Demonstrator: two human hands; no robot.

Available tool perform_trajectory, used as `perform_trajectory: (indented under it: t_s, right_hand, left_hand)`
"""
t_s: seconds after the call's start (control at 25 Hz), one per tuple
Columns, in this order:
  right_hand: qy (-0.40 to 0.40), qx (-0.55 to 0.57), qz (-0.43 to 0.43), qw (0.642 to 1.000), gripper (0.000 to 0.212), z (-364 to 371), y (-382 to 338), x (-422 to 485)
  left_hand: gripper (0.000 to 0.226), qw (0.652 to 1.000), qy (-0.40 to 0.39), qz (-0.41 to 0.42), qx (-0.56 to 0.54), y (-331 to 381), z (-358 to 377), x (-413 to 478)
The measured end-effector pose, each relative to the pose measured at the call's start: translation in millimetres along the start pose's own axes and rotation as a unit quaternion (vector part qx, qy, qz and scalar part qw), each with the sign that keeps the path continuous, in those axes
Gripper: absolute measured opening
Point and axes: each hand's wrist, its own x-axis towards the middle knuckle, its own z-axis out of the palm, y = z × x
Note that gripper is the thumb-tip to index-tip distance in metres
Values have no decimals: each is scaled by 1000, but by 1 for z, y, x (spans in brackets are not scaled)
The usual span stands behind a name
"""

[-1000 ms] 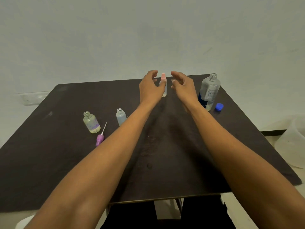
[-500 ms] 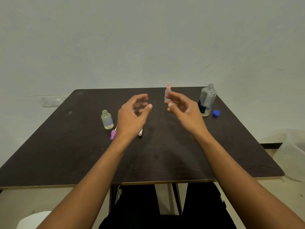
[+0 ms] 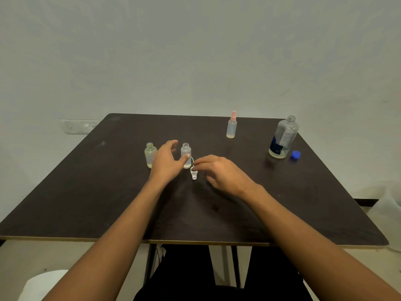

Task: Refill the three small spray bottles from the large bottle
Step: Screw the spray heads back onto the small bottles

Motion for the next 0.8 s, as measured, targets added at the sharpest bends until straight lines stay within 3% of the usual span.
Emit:
perform_trajectory:
  t_s: [0.2, 0.4, 0.6, 0.8]
  right_hand:
    - [-47, -16, -55, 997, 42, 18, 1, 18]
    - [-19, -11, -64, 998, 36, 24, 7, 20]
    - [123, 85, 8, 989, 35, -9, 12, 3]
    - [272, 220, 108, 930, 34, -76, 2, -16]
  left_hand:
    - [60, 1000, -12, -6, -6, -5, 8, 12]
    - [45, 1000, -5, -3, -9, -4, 11, 12]
    - [38, 999, 13, 19, -39, -3, 7, 5]
    - [39, 996, -4, 75, -42, 24, 6, -19]
